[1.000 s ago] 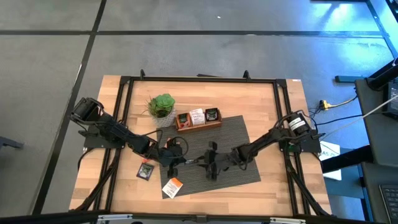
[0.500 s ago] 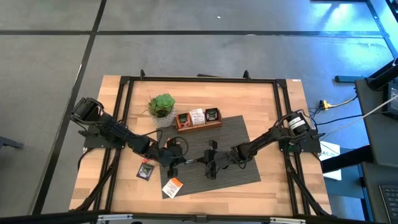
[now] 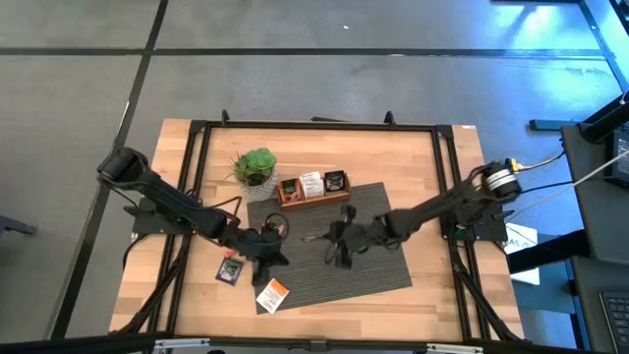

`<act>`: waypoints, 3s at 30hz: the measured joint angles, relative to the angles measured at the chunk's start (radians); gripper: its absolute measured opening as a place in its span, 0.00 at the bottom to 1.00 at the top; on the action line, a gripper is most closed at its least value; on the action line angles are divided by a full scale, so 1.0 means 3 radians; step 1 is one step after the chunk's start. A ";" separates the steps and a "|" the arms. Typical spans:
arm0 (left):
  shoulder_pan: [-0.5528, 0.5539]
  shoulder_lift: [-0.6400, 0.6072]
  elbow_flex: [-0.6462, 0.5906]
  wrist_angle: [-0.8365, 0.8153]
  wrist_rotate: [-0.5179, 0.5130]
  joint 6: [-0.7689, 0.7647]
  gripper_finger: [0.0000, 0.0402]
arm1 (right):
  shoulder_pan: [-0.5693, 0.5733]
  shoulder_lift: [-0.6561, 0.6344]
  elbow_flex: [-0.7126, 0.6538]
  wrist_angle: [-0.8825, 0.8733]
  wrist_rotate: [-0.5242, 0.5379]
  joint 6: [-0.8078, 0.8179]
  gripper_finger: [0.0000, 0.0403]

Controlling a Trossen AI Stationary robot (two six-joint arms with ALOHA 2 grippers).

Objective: Pick & Place Tea
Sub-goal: Put the black tea bag into the right slot of the wooden organizer

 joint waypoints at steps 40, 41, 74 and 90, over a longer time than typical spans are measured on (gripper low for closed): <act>-0.0079 -0.0057 -0.0003 -0.0383 -0.0497 0.0087 0.03 | -0.1188 0.0393 0.1915 -0.3759 0.0251 -0.1488 0.00; -0.0079 -0.0057 -0.0003 -0.0382 -0.0496 0.0087 0.03 | -0.1202 0.0407 0.1915 -0.3759 0.0249 -0.1498 0.01; -0.0079 -0.0054 -0.0002 -0.0434 -0.0584 0.0086 0.04 | -0.1217 0.0474 0.1915 -0.3531 0.0735 -0.1875 0.04; -0.0079 -0.0054 -0.0001 -0.0434 -0.0584 0.0027 0.04 | -0.1220 0.0474 0.1915 -0.3513 0.0646 -0.1919 0.22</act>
